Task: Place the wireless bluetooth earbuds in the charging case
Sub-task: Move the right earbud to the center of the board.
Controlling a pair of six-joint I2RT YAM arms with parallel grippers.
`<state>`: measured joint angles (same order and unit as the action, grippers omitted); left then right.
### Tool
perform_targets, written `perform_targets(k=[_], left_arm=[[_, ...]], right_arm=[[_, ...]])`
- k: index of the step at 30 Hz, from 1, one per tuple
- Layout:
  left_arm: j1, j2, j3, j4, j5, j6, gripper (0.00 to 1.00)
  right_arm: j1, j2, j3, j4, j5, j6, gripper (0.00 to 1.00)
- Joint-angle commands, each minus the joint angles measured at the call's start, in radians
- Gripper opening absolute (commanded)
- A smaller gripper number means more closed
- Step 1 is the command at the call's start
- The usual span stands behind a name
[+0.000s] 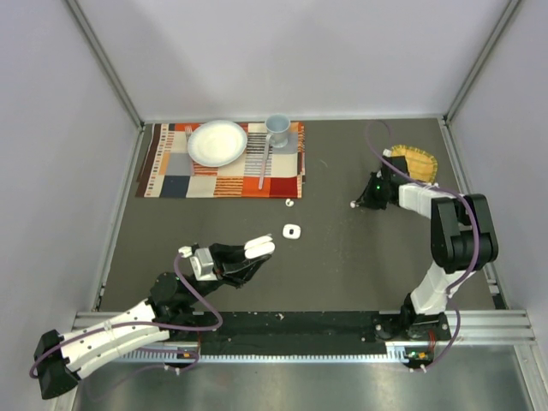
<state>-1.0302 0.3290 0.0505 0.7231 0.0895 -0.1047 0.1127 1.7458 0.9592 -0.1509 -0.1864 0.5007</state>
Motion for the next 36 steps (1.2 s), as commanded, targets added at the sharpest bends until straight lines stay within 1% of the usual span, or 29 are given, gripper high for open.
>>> perform_targets(k=[1, 5, 9, 13, 16, 18, 22, 25, 26, 27, 31, 32, 33, 35, 36], left_arm=[[-0.004, -0.008, 0.011, 0.024, 0.013, -0.015, 0.00], [-0.004, -0.005, 0.009, 0.032, 0.009, -0.016, 0.00], [-0.004, 0.005, 0.011, 0.039, 0.010, -0.016, 0.00], [-0.004, 0.018, 0.009, 0.052, 0.018, -0.020, 0.00], [-0.004, 0.027, 0.009, 0.059, 0.021, -0.026, 0.00], [-0.004, 0.035, 0.008, 0.065, 0.019, -0.029, 0.00], [-0.004, 0.045, 0.008, 0.079, 0.023, -0.032, 0.00], [-0.004, 0.053, 0.008, 0.082, 0.021, -0.030, 0.00], [-0.004, 0.054, 0.009, 0.085, 0.021, -0.030, 0.00], [-0.004, 0.056, 0.009, 0.087, 0.023, -0.030, 0.00], [-0.004, 0.062, 0.009, 0.088, 0.024, -0.036, 0.00], [-0.004, 0.062, 0.009, 0.090, 0.026, -0.038, 0.00], [-0.004, 0.064, 0.009, 0.090, 0.026, -0.039, 0.00], [-0.004, 0.067, 0.008, 0.093, 0.027, -0.043, 0.00], [-0.004, 0.068, 0.008, 0.096, 0.027, -0.044, 0.00]], right_arm=[[0.001, -0.057, -0.063, 0.002, -0.042, 0.002, 0.00], [0.001, -0.117, -0.126, 0.063, -0.051, 0.018, 0.00], [0.002, -0.212, -0.203, 0.131, -0.068, 0.038, 0.00], [0.005, -0.343, -0.287, 0.143, -0.073, 0.067, 0.00], [0.030, -0.416, -0.333, 0.105, -0.036, 0.111, 0.00], [0.053, -0.433, -0.371, 0.062, 0.007, 0.165, 0.00], [0.094, -0.499, -0.464, 0.056, 0.033, 0.252, 0.00], [0.154, -0.568, -0.511, 0.054, 0.100, 0.302, 0.00], [0.166, -0.589, -0.520, 0.041, 0.157, 0.321, 0.00], [0.180, -0.624, -0.539, 0.039, 0.172, 0.329, 0.00], [0.196, -0.689, -0.589, 0.048, 0.183, 0.361, 0.00], [0.196, -0.693, -0.599, 0.037, 0.203, 0.371, 0.03], [0.199, -0.700, -0.609, 0.033, 0.197, 0.372, 0.09], [0.200, -0.695, -0.623, 0.025, 0.191, 0.371, 0.10], [0.202, -0.690, -0.634, 0.027, 0.162, 0.374, 0.12]])
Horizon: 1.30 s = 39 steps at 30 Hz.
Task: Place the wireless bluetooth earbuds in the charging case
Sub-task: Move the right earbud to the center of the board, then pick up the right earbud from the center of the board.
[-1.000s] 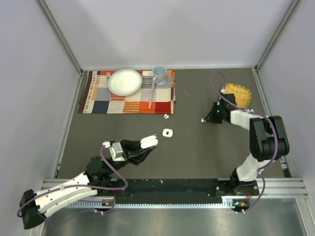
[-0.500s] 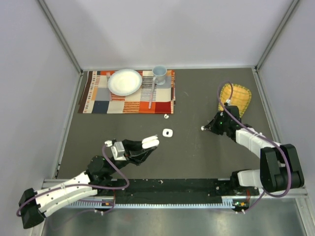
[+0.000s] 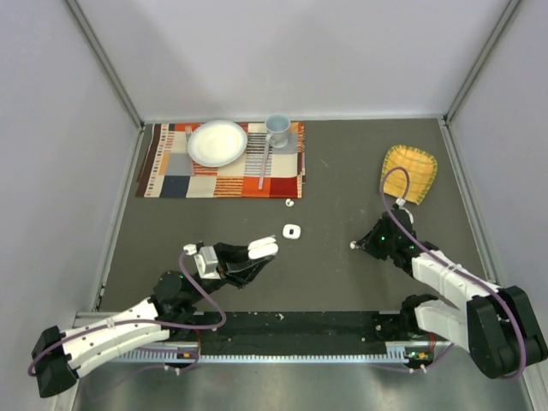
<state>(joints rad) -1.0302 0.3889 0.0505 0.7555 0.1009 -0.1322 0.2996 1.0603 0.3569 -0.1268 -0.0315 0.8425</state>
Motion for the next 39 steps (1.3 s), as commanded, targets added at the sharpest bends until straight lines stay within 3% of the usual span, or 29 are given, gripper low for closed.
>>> perform_targets(k=[1, 5, 12, 18, 25, 32, 39], left_arm=[[-0.004, 0.011, 0.008, 0.065, 0.014, -0.017, 0.00], [-0.004, 0.022, 0.009, 0.071, 0.017, -0.017, 0.00], [-0.004, 0.039, 0.014, 0.071, 0.017, -0.018, 0.00], [-0.004, 0.038, 0.015, 0.062, 0.017, -0.020, 0.00], [-0.004, 0.039, 0.020, 0.058, 0.020, -0.020, 0.00], [-0.004, 0.033, 0.022, 0.048, 0.023, -0.020, 0.00], [-0.004, 0.021, 0.014, 0.039, 0.020, -0.024, 0.00]], right_arm=[[0.018, 0.007, -0.035, 0.003, -0.001, 0.032, 0.12], [0.053, 0.046, -0.039, 0.000, -0.008, 0.050, 0.14], [0.093, 0.064, -0.007, -0.023, -0.010, 0.069, 0.33], [0.095, -0.011, 0.051, -0.102, 0.050, -0.025, 0.42], [0.090, 0.134, 0.226, -0.155, 0.058, -0.258, 0.41], [0.092, 0.253, 0.295, -0.116, -0.067, -0.330, 0.36], [0.092, 0.260, 0.254, -0.116, -0.110, -0.349, 0.34]])
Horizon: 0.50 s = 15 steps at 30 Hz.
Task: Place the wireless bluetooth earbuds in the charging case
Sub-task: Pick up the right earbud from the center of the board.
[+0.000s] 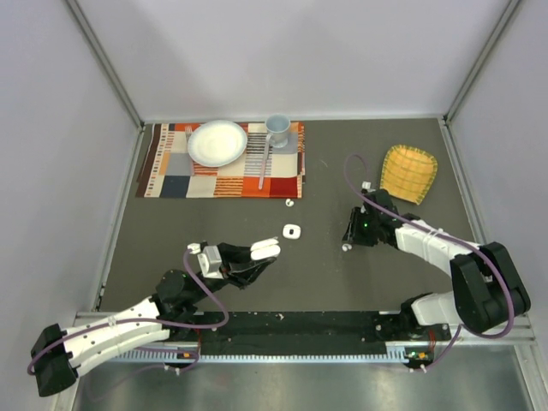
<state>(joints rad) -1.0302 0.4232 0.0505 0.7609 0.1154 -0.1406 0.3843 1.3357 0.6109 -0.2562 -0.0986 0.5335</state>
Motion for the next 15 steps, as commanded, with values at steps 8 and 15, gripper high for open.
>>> perform_targets(k=[8, 15], left_arm=[[-0.004, 0.002, 0.011, 0.048, 0.004, -0.016, 0.00], [-0.004, 0.014, 0.005, 0.060, 0.010, -0.024, 0.00]], right_arm=[[0.005, -0.049, -0.065, -0.002, -0.004, -0.032, 0.29], [0.005, -0.089, -0.088, -0.009, -0.009, -0.023, 0.29]])
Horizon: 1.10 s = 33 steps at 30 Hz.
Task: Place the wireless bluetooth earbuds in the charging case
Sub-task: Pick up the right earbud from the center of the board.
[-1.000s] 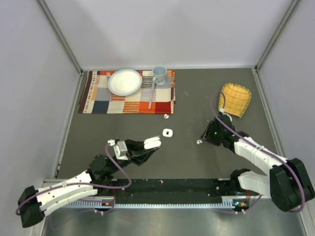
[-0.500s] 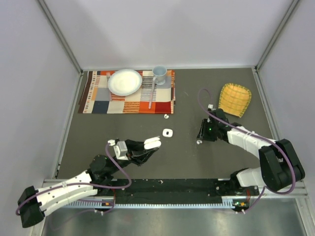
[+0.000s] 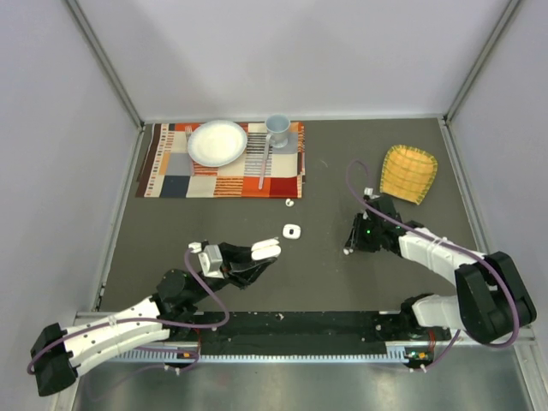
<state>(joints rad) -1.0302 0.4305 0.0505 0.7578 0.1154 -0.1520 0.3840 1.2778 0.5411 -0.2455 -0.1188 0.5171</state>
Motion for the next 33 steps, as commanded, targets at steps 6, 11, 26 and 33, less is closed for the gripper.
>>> perform_targets(k=[6, 11, 26, 33], left_arm=[[-0.004, 0.005, 0.003, 0.063, 0.010, -0.012, 0.00], [-0.004, 0.007, -0.001, 0.064, 0.010, -0.017, 0.00], [-0.004, -0.004, -0.008, 0.058, 0.021, -0.034, 0.00], [-0.004, -0.009, -0.011, 0.055, 0.020, -0.037, 0.00]], right_arm=[[0.007, -0.040, -0.032, -0.041, 0.011, 0.007, 0.34], [0.007, -0.058, -0.044, -0.044, 0.005, 0.015, 0.33], [0.007, -0.072, -0.073, -0.017, -0.050, 0.078, 0.11], [0.009, -0.161, -0.134, -0.028, -0.042, 0.146, 0.08]])
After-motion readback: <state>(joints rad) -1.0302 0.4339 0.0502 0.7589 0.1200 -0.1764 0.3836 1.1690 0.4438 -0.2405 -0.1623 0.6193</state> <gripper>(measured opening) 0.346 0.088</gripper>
